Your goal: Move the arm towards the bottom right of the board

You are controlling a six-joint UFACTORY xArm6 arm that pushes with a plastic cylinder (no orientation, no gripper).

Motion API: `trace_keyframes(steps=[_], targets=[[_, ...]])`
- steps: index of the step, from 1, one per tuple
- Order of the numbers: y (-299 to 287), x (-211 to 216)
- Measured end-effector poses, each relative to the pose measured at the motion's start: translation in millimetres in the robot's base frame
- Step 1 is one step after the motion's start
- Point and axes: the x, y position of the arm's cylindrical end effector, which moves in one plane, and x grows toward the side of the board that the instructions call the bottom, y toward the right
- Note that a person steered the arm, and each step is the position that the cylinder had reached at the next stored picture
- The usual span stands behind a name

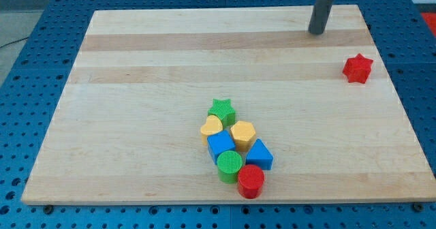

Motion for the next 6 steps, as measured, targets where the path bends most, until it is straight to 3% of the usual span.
trace_keyframes(steps=[2,4,5,6], targets=[[-23.2,131.1],[55.7,241.0],[46.4,304.3],[36.2,314.8]])
